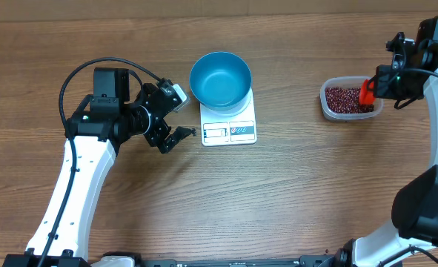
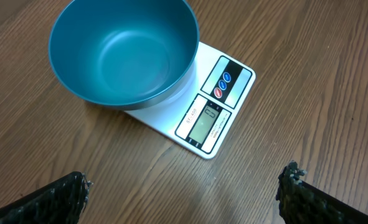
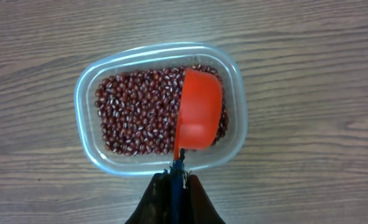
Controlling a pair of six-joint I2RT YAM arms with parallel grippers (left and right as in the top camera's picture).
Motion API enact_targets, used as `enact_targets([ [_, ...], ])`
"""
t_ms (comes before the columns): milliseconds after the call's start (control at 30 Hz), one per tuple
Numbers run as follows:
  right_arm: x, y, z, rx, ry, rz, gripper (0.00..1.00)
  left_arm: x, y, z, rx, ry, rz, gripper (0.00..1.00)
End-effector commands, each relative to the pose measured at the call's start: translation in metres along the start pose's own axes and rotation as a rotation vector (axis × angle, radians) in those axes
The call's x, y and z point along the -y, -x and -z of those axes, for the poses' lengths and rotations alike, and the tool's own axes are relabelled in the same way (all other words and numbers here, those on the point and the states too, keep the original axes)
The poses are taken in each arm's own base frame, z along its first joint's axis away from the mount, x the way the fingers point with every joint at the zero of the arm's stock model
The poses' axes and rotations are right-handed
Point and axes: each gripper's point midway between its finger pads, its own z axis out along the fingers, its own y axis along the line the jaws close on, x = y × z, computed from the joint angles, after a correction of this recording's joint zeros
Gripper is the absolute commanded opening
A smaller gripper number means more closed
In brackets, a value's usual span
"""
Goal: Scoop item into bowl and weigh 150g on scale
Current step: 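Move the red scoop with right gripper into the bean tub, then scoop red beans from the tub with the right gripper's scoop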
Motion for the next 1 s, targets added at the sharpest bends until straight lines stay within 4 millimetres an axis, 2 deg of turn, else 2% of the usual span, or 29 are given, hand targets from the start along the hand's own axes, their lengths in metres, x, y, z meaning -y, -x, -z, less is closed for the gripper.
enact_targets([
  [0, 0.003, 0.01, -0.001, 0.022, -0.003, 0.008, 0.04, 0.003, 0.001, 0.0, 0.011, -0.014, 0.017, 1.0],
  [233, 0.007, 0.005, -0.019, -0.021, -0.012, 0.004, 0.04, 0.003, 0.001, 0.0, 0.011, -0.014, 0.017, 0.99],
  [400, 0.008, 0.0, -0.023, -0.05, -0.015, 0.001, 0.04, 0.003, 0.001, 0.0, 0.011, -0.014, 0.017, 1.0],
  [533, 0.007, -0.009, -0.03, -0.097, -0.005, -0.004, 0.04, 0.003, 0.001, 0.0, 0.011, -0.014, 0.017, 1.0],
  [633, 0.006, -0.019, -0.042, -0.152, 0.008, -0.01, 0.04, 0.003, 0.001, 0.0, 0.011, -0.014, 0.017, 1.0],
  [800, -0.008, -0.025, -0.052, -0.185, 0.095, -0.023, 0.04, 0.003, 0.001, 0.0, 0.011, -0.014, 0.017, 1.0],
  [967, -0.021, -0.027, -0.051, -0.193, 0.169, -0.033, 0.04, 0.003, 0.001, 0.0, 0.011, -0.014, 0.017, 1.0],
])
